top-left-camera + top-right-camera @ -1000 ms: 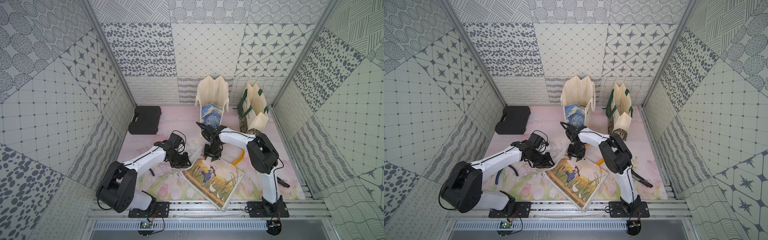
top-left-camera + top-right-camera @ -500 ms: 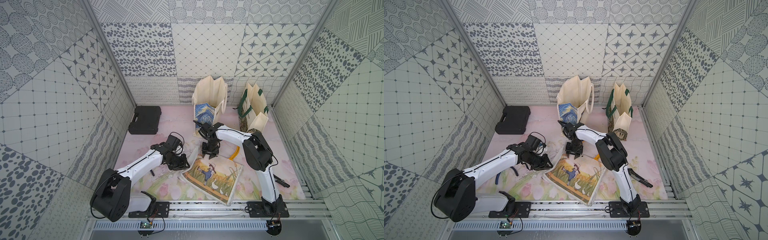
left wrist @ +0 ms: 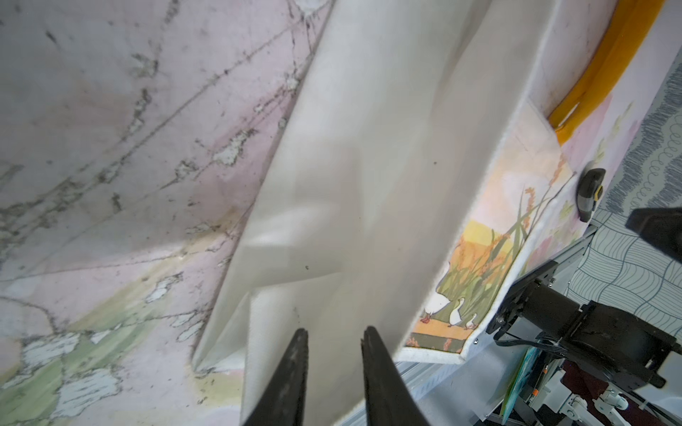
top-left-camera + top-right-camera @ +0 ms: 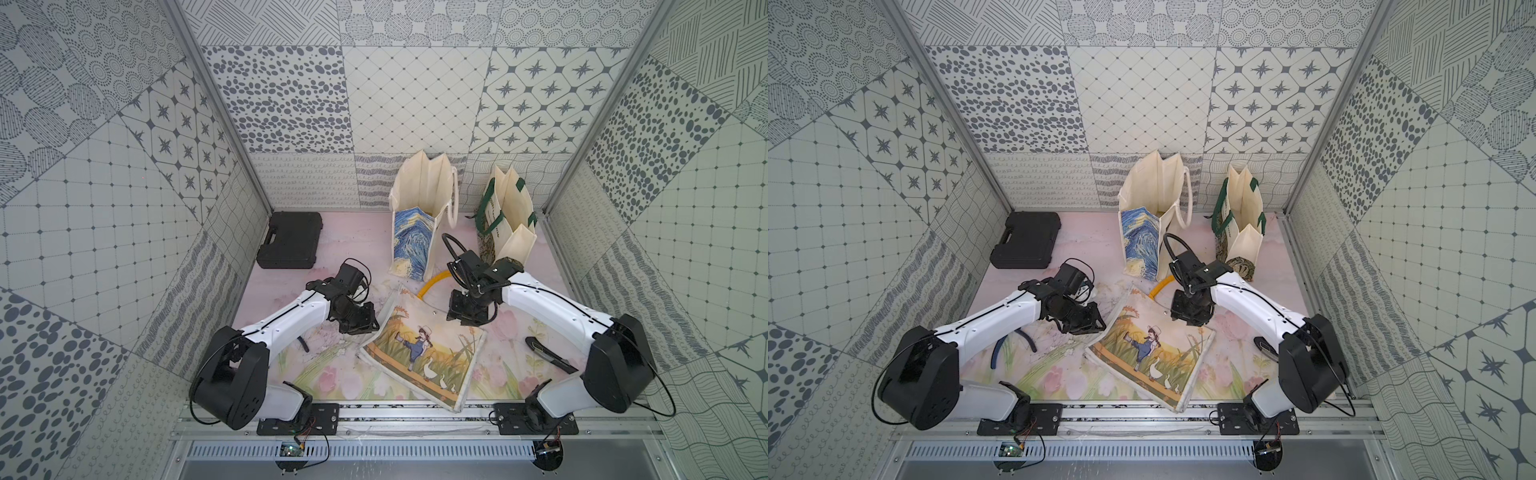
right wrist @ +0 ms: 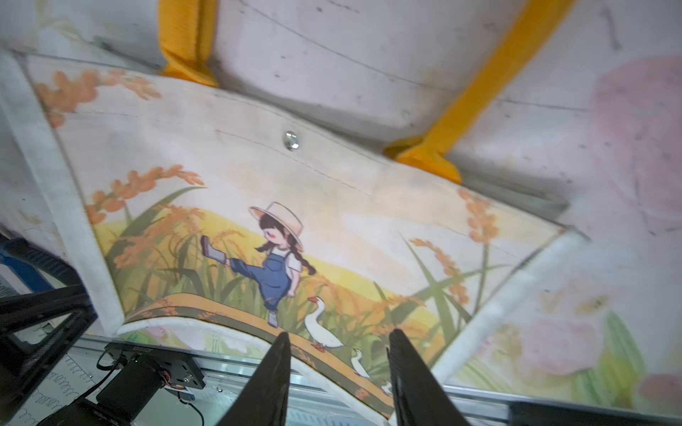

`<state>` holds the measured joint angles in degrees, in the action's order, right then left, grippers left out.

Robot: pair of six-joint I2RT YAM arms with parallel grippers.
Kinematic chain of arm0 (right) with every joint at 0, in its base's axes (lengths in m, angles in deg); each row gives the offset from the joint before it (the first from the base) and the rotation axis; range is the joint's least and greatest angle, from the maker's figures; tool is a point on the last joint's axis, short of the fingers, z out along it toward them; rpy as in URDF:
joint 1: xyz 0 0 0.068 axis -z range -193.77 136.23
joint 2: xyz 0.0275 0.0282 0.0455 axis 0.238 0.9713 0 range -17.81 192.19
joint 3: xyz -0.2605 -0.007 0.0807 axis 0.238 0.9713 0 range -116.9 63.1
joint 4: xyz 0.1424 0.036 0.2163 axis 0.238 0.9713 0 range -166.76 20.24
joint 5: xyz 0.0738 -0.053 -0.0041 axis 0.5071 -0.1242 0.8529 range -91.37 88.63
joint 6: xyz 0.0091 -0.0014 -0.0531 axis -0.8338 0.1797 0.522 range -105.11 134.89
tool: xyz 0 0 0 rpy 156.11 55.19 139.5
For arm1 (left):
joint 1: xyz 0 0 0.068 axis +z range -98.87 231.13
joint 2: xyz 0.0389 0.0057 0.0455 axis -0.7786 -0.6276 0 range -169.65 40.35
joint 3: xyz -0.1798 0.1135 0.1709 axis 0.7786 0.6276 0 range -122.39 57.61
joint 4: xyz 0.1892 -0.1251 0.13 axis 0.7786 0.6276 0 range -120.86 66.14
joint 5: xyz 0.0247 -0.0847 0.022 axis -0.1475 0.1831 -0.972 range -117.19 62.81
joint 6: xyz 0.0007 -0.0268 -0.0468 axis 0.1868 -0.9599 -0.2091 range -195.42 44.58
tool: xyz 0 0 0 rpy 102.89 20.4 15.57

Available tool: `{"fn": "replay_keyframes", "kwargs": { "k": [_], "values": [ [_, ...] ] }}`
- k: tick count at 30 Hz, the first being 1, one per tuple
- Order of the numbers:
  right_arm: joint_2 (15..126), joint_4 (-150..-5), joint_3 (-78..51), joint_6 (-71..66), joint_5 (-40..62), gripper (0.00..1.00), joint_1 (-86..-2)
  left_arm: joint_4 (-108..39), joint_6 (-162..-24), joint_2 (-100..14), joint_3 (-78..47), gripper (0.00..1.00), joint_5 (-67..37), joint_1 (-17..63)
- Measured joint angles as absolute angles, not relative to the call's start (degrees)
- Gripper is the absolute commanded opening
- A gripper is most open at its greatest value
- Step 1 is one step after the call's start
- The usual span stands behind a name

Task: Put away the canvas bag
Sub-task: Adjust the canvas bag at the center of the board.

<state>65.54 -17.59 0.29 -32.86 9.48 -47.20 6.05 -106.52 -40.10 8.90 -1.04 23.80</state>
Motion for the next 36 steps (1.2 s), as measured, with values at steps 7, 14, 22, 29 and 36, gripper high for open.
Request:
{"fn": "replay_keyframes", "kwargs": {
  "k": [7, 14, 22, 29, 36],
  "values": [
    [60.95, -16.01, 11.46, -33.1, 9.96, 0.47, -44.38, 5.68, -105.64, -43.48, 7.72, 0.29, -1.06, 23.8],
    [60.84, -16.54, 15.37, -31.81, 9.96, 0.46, -41.93, 4.91, -105.18, -48.53, 4.44, 0.29, -1.13, 23.8],
    [62.92, -20.84, 18.09, -30.63, 11.62, 0.46, -40.68, 3.64, -104.81, -54.87, -0.87, 0.29, -1.17, 23.8],
    [70.35, -25.65, 16.66, -29.45, 13.15, 0.45, -40.22, 3.12, -104.77, -57.91, -3.34, 0.28, -1.19, 23.8],
    [77.08, -26.11, 7.92, -27.42, 13.15, 0.44, -39.46, 3.18, -104.72, -58.61, -3.54, 0.28, -1.43, 23.8]
  ]
}}
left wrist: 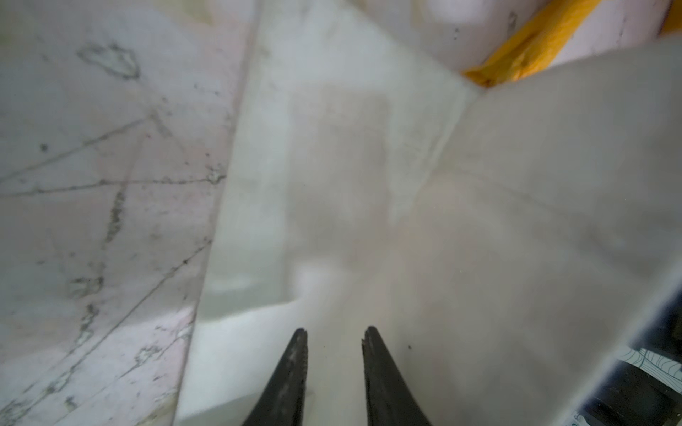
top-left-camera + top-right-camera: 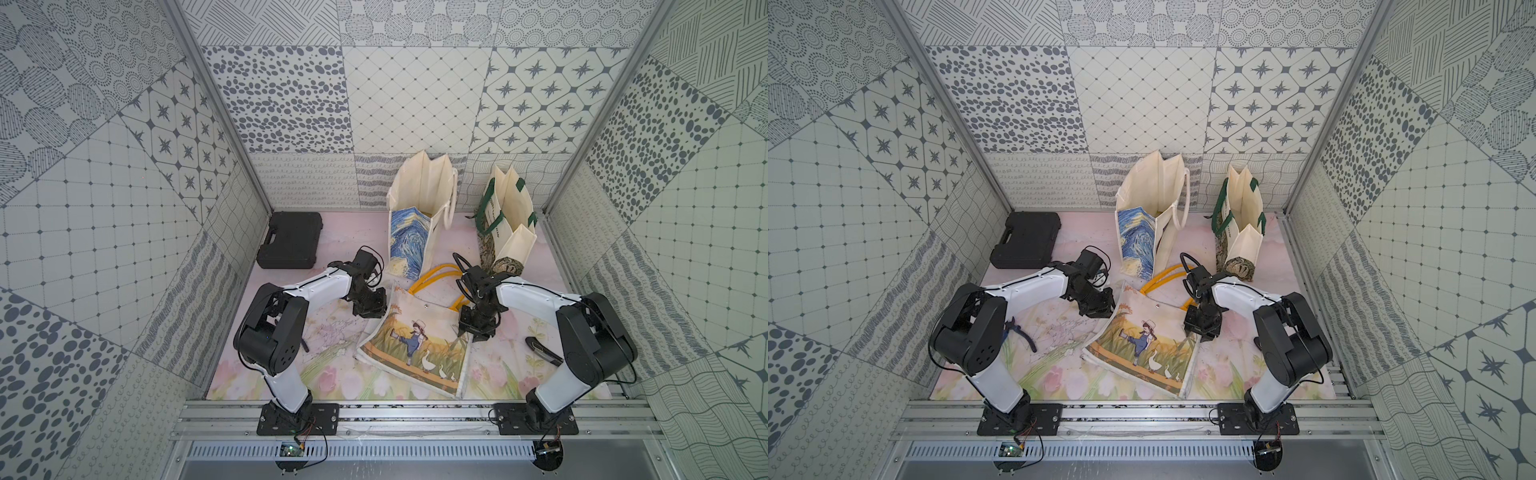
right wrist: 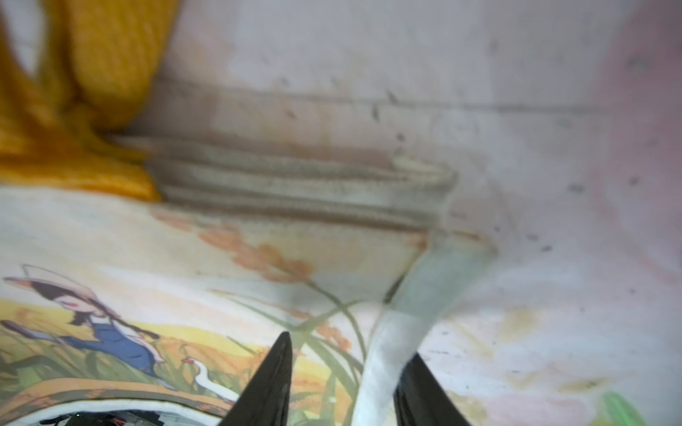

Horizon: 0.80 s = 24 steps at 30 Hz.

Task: Put away the canvas bag
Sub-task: Adjust the canvas bag at the center of the board.

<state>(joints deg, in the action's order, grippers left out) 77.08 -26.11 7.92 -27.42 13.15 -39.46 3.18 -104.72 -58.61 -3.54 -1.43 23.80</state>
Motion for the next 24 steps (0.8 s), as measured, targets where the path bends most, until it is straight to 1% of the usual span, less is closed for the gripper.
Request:
{"fn": "replay_keyframes", "kwargs": {
  "k": [8, 15, 20, 24],
  "values": [
    [82.66, -26.35, -0.38, -24.66, 13.04, 0.44, -38.52, 3.25, -103.7, -58.39, -2.38, 0.28, -2.4, 23.88],
    [84.25, -26.18, -2.96, -23.51, 12.91, 0.44, -38.1, 3.66, -102.95, -57.36, -1.07, 0.28, -2.59, 25.02],
    [82.83, -25.91, -2.29, -23.29, 11.97, 0.44, -37.41, 4.87, -101.95, -55.2, -0.1, 0.27, -2.83, 27.01],
    [76.91, -24.6, -1.08, -23.2, 10.14, 0.44, -36.16, 7.1, -101.12, -50.87, 0.44, 0.26, -5.0, 29.55]
  ]
}}
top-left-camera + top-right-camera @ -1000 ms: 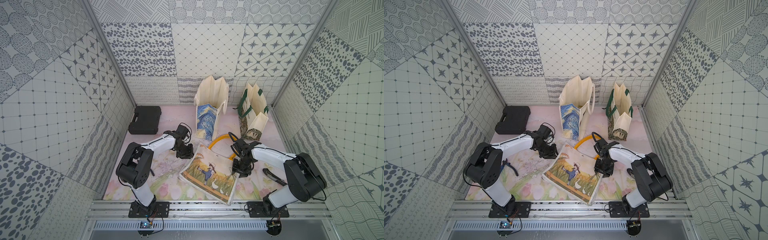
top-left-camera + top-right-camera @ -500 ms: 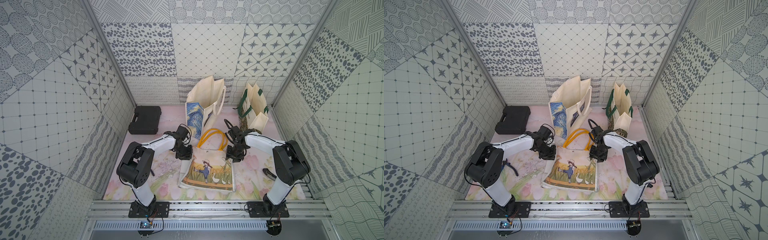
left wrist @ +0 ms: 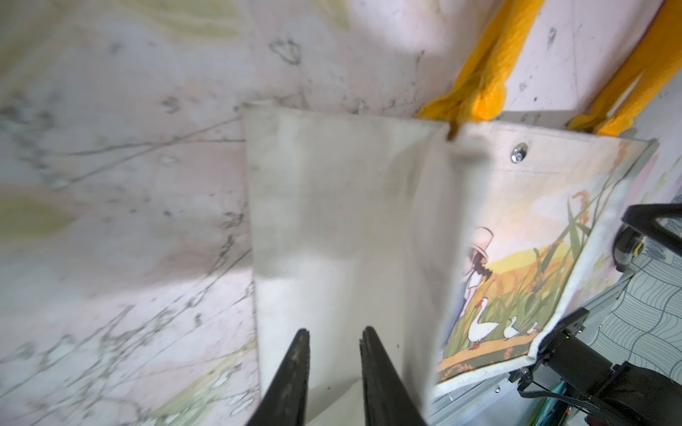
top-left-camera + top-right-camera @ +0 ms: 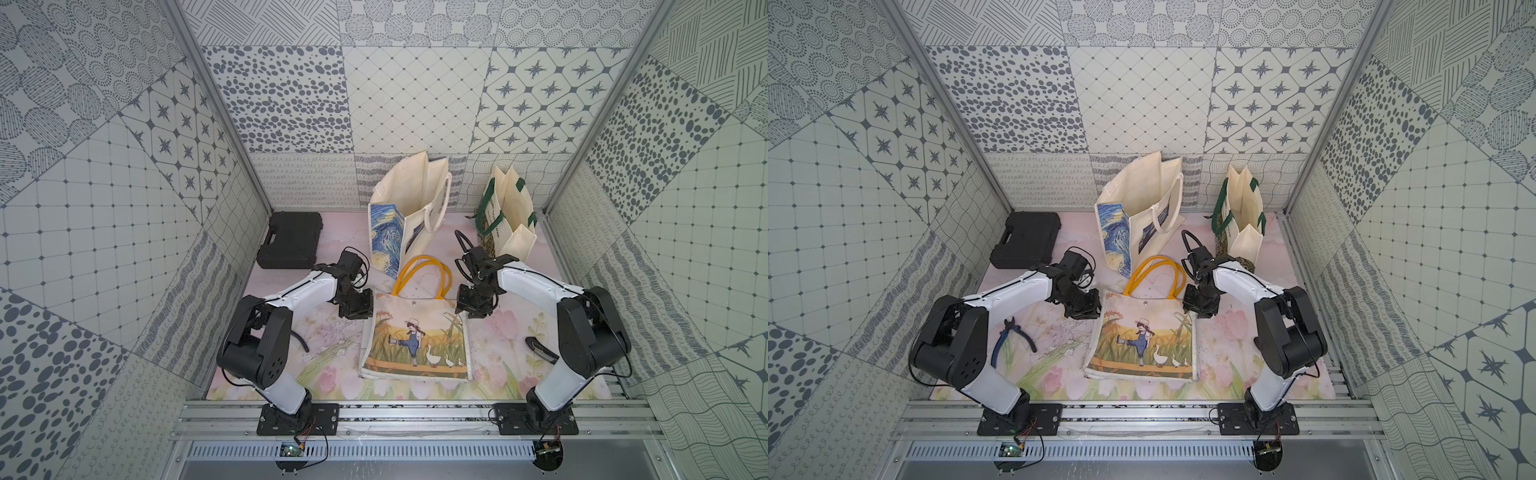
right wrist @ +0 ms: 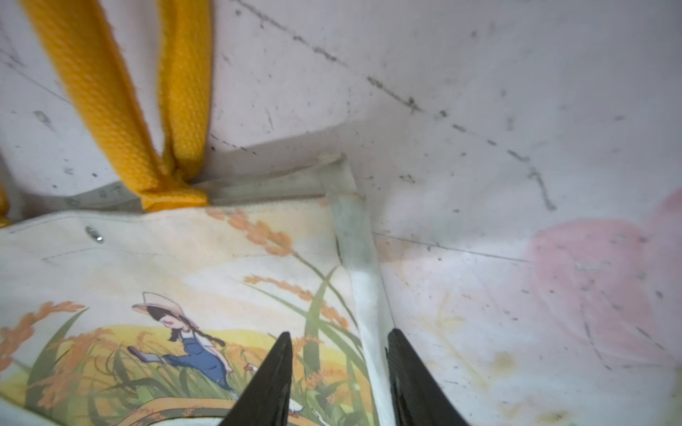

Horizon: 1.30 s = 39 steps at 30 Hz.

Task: Put away the canvas bag
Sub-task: Adjust the canvas bag at the center of the board.

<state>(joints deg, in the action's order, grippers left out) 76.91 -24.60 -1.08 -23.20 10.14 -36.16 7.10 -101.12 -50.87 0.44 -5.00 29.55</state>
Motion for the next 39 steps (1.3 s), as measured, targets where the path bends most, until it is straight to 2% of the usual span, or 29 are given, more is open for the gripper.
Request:
{"fn": "replay_keyframes", "kwargs": {
  "k": [8, 11, 13, 18, 25, 28, 39],
  "values": [
    [66.9, -23.88, -0.19, -23.79, 9.2, 0.44, -35.98, 11.42, -100.81, -37.28, -1.42, 0.27, -10.94, 31.01],
    [66.74, -25.06, 0.14, -24.58, 10.81, 0.43, -37.25, 11.01, -100.99, -32.6, -1.5, 0.25, -11.12, 28.56],
    [66.77, -26.44, 0.29, -25.36, 12.0, 0.42, -39.07, 10.4, -101.51, -31.31, -1.57, 0.2, -10.92, 25.48],
    [71.27, -31.07, -1.52, -27.66, 15.16, 0.42, -45.91, 8.91, -103.43, -35.35, -2.03, 0.1, -9.91, 18.62],
    [81.21, -36.82, -3.99, -29.73, 18.55, 0.42, -49.27, 3.84, -107.08, -43.37, -0.76, 0.06, -7.77, 15.99],
    [83.81, -37.63, -4.38, -29.69, 19.58, 0.42, -49.05, 1.33, -108.35, -47.09, -0.78, 0.0, -6.48, 16.04],
    [84.97, -37.32, -1.98, -28.55, 20.58, 0.43, -45.62, -3.66, -111.35, -54.65, 2.87, 0.0, -0.82, 23.45]
  ]
}}
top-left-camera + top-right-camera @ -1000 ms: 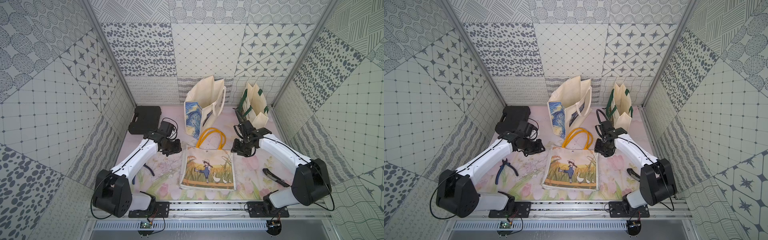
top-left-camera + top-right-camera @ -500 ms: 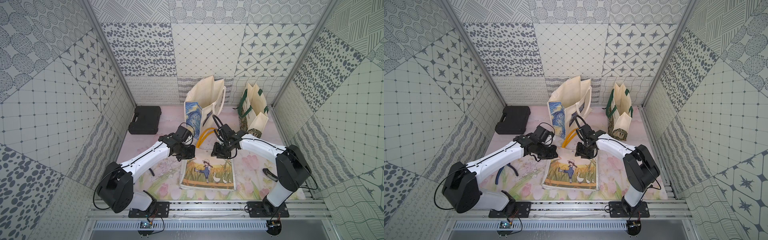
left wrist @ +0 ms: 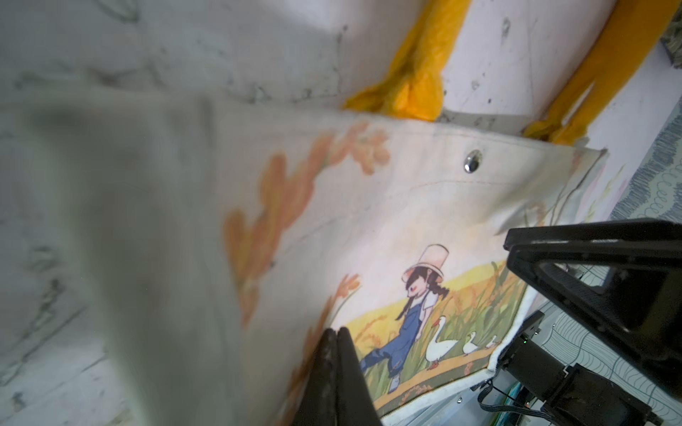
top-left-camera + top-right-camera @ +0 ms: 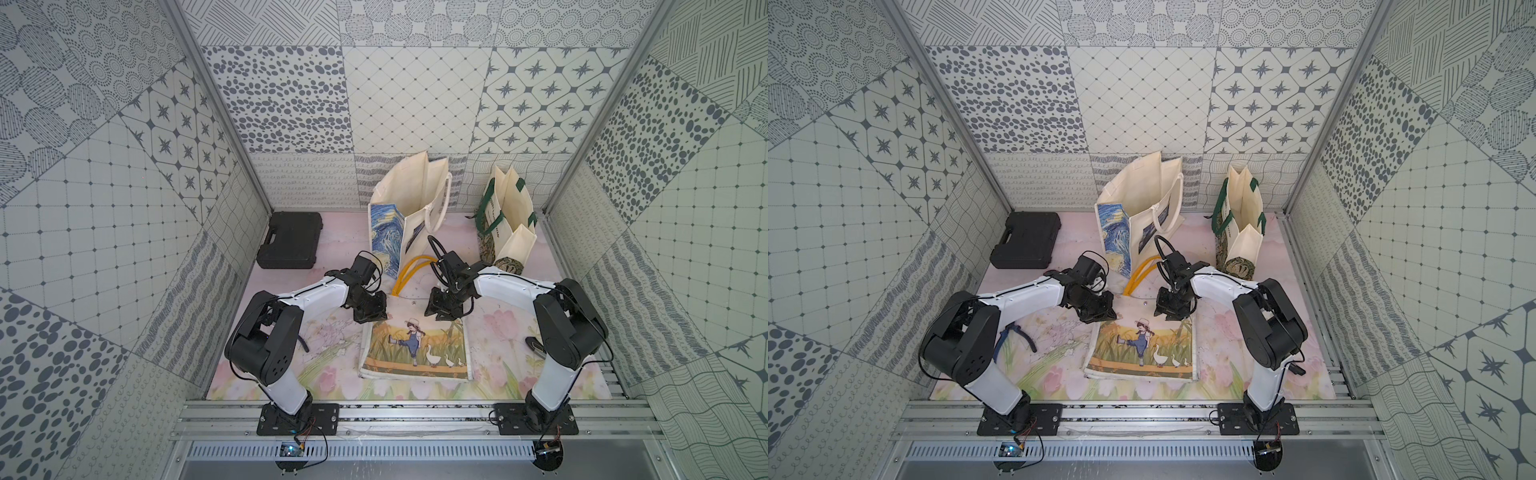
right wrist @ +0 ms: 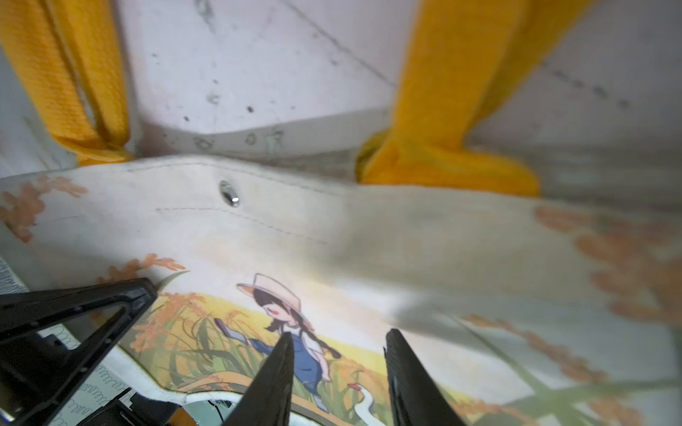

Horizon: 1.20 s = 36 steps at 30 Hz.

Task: Put away the canvas bag
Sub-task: Adjust the canvas bag at the center of the board.

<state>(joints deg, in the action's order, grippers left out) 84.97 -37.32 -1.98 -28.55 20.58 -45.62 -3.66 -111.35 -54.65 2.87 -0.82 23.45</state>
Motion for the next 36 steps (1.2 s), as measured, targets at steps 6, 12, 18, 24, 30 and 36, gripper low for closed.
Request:
{"fn": "replay_keyframes", "kwargs": {
  "k": [6, 12, 18, 24, 30, 36],
  "values": [
    [84.1, -36.06, 0.69, -27.68, 20.52, 0.44, -42.78, -2.76, -111.13, -55.68, 3.66, 0.0, -0.23, 26.77],
    [81.65, -34.66, 1.54, -27.02, 19.58, 0.44, -42.1, 0.6, -111.13, -54.85, 4.07, 0.0, -4.28, 28.67],
    [78.98, -33.32, 1.6, -26.67, 18.46, 0.43, -42.52, 5.19, -111.15, -50.89, 3.2, 0.0, -9.89, 28.74],
    [77.96, -33.1, 0.84, -26.98, 18.49, 0.43, -48.07, 8.78, -110.93, -45.12, 0.92, 0.0, -12.27, 24.06],
    [79.18, -34.04, 0.95, -30.13, 18.95, 0.43, -53.21, 11.95, -111.08, -46.87, -0.43, 0.0, -12.52, 17.79],
    [79.36, -34.55, 3.51, -33.14, 17.79, 0.37, -52.7, 13.5, -111.89, -48.55, 2.47, 0.0, -12.78, 16.76]
  ]
}}
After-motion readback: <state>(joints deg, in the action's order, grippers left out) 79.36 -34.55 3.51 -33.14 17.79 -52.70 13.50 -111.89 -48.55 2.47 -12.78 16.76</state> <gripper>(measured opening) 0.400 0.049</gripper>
